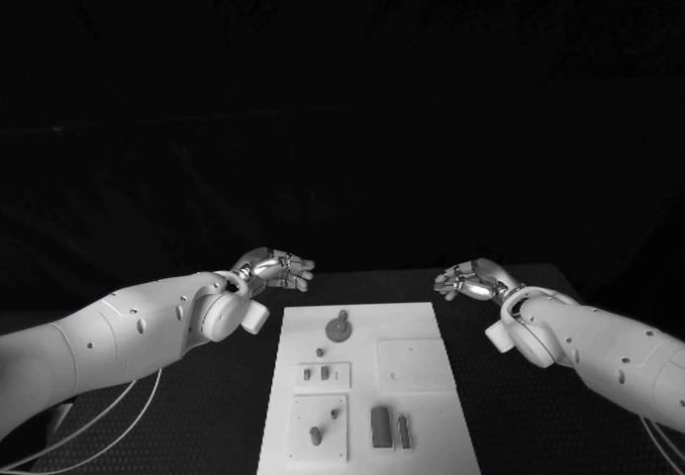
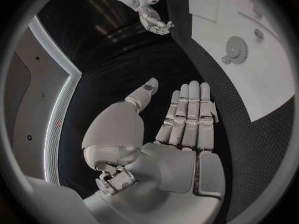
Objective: Assemble the parts on the task board
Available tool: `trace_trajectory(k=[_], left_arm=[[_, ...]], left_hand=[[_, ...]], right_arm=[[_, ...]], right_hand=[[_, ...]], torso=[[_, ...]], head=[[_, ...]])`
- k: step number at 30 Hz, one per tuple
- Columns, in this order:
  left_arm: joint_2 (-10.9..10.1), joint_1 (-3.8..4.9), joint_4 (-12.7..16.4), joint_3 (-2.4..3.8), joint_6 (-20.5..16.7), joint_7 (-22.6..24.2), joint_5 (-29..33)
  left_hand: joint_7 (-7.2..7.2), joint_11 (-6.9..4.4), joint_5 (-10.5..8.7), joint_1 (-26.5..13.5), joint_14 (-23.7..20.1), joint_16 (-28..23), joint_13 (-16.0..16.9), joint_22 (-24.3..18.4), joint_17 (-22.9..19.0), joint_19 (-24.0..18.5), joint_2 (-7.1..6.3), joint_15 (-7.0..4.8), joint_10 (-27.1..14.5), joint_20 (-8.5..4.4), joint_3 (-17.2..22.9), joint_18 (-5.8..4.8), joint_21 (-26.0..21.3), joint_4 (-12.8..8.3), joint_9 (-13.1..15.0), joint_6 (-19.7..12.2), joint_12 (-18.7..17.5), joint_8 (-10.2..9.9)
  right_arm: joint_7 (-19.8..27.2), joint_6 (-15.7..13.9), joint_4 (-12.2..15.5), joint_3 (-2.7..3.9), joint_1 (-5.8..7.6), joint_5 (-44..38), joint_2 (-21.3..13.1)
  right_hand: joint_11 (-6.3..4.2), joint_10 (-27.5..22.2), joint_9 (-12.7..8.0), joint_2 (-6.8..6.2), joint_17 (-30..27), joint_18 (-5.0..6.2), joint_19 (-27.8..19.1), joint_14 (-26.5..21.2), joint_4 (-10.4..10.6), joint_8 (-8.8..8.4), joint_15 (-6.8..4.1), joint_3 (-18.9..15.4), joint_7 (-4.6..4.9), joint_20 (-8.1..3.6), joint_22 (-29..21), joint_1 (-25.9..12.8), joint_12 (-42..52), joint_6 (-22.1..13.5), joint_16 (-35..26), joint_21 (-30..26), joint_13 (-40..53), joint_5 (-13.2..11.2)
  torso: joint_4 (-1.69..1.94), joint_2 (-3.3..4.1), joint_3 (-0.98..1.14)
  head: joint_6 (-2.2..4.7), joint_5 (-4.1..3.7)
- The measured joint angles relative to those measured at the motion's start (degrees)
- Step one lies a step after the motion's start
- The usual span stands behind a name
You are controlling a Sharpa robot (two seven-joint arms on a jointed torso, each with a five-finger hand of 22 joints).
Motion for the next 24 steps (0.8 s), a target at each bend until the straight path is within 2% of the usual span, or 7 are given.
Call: trace_trajectory(k=[4,7,9,17,18,20,24], left_arm=[[0.99,0.0,-0.66,0.01,0.42,0.75,0.63],[1.76,-0.09,-1.71,0.03,0.73,1.26,1.06],[2.11,-0.31,-2.24,0.05,0.9,1.55,1.35],[2.56,-0.86,-2.85,0.04,1.66,2.22,2.07],[2.56,-0.89,-2.87,0.03,1.67,2.22,2.07],[2.5,-0.91,-2.81,0.02,1.63,2.15,2.07],[2.16,-1.32,-1.58,0.34,1.1,2.11,2.07]], left_hand=[[-0.09,0.06,0.0,-0.76,-3.56,-4.74,-1.14,-2.98,-1.36,-4.53,0.76,1.34,-1.75,1.38,0.44,0.0,0.0,-0.44,-0.33,-1.53,-1.79,-0.37],[-0.5,0.02,0.0,-1.11,-5.21,-7.46,-2.21,-5.45,-2.13,-7.13,1.11,1.96,-3.06,2.17,0.67,0.0,0.0,-0.67,-0.55,-2.56,-2.84,-0.74],[-0.72,-0.09,0.0,-1.15,-6.5,-9.0,-2.97,-6.73,-2.65,-8.14,1.15,2.21,-4.25,2.62,0.67,0.01,0.0,-0.67,-0.55,-2.79,-2.87,-0.78],[-0.8,-0.24,0.0,-1.69,-7.02,-10.35,-3.88,-8.29,-3.07,-8.33,1.23,2.36,-4.53,2.8,0.51,0.01,0.0,-0.83,-0.55,-2.86,-2.87,-0.78],[-1.35,-0.8,-0.02,-5.14,-9.8,-11.84,-4.62,-11.31,-4.8,-11.21,1.41,1.88,-8.11,2.61,-1.19,0.0,-0.2,-0.11,-2.17,-5.66,-3.03,-1.63],[-3.56,-2.69,-0.83,-18.32,-19.88,-17.19,-7.21,-22.54,-11.27,-21.32,1.69,-0.01,-21.36,1.94,-7.79,0.0,-1.18,3.25,-8.39,-15.95,-4.05,-5.45],[-6.76,-5.44,-1.9,-36.44,-34.21,-24.81,-10.92,-38.66,-20.55,-35.78,2.12,-2.88,-40.38,0.89,-17.25,0.02,-2.46,8.17,-17.35,-30.65,-5.37,-10.96]], right_arm=[[1.38,2.22,-1.74,0.65,-0.42,1.97,1.59],[2.15,3.33,-2.45,1.27,-0.58,3.04,2.29],[2.62,3.97,-3.35,2.37,-0.98,3.65,3.04],[3.61,5.54,-3.67,2.42,-1.28,5.18,2.82],[3.61,5.55,-3.7,2.42,-1.29,5.2,2.75],[3.54,5.47,-3.64,2.41,-1.29,5.21,2.74],[3.48,4.94,-2.01,2.45,-1.52,5.6,2.08]], right_hand=[[0.89,-0.45,-1.1,0.37,-3.47,0.0,-1.94,-3.3,0.19,-0.29,1.83,-0.19,-0.18,0.73,-2.22,-0.37,-6.8,-1.82,-8.03,-4.09,-6.6,0.0],[0.97,-0.36,-1.67,0.61,-5.02,-0.5,-2.7,-4.55,1.0,-0.29,2.26,-1.0,-0.21,1.05,-2.74,-0.61,-9.66,-2.6,-11.09,-5.68,-9.67,0.0],[1.26,-0.05,-2.08,0.67,-5.68,-0.89,-2.7,-4.56,1.23,-0.29,2.27,-1.68,-0.06,1.06,-2.74,-0.67,-11.05,-2.77,-12.22,-6.25,-11.32,0.0],[1.34,1.12,-2.8,0.67,-6.43,-0.89,-2.7,-4.33,1.67,-0.29,2.49,-2.65,0.03,1.06,-2.74,-0.67,-12.77,-3.28,-13.26,-7.07,-13.73,0.0],[0.75,-1.75,-4.75,1.12,-7.73,-1.2,-4.23,-6.63,2.5,-0.71,2.07,-4.91,-0.52,0.33,-3.86,-3.84,-13.59,-6.25,-14.93,-8.18,-14.48,-0.24],[-1.4,-14.36,-12.0,1.8,-12.66,-3.73,-10.6,-16.59,5.54,-3.31,-0.12,-12.79,-2.75,-2.66,-9.46,-17.16,-16.34,-16.67,-20.73,-11.93,-17.08,-1.37],[-4.53,-32.49,-22.43,2.64,-19.73,-6.97,-19.94,-31.05,9.97,-7.18,-3.65,-24.06,-6.51,-7.13,-32.8,-35.65,-20.17,-31.75,-28.97,-17.2,-20.71,-2.92]], torso=[[-0.24,-0.75,-0.66],[-0.4,-1.16,-0.96],[-0.49,-1.41,-1.09],[-0.86,-2.26,-1.47],[-0.87,-2.29,-1.46],[-0.86,-2.29,-1.47],[-0.5,-2.58,-1.56]], head=[[2.43,0.01],[3.4,0.07],[3.79,0.2],[4.09,0.73],[4.03,0.77],[4.02,0.75],[3.48,0.12]])
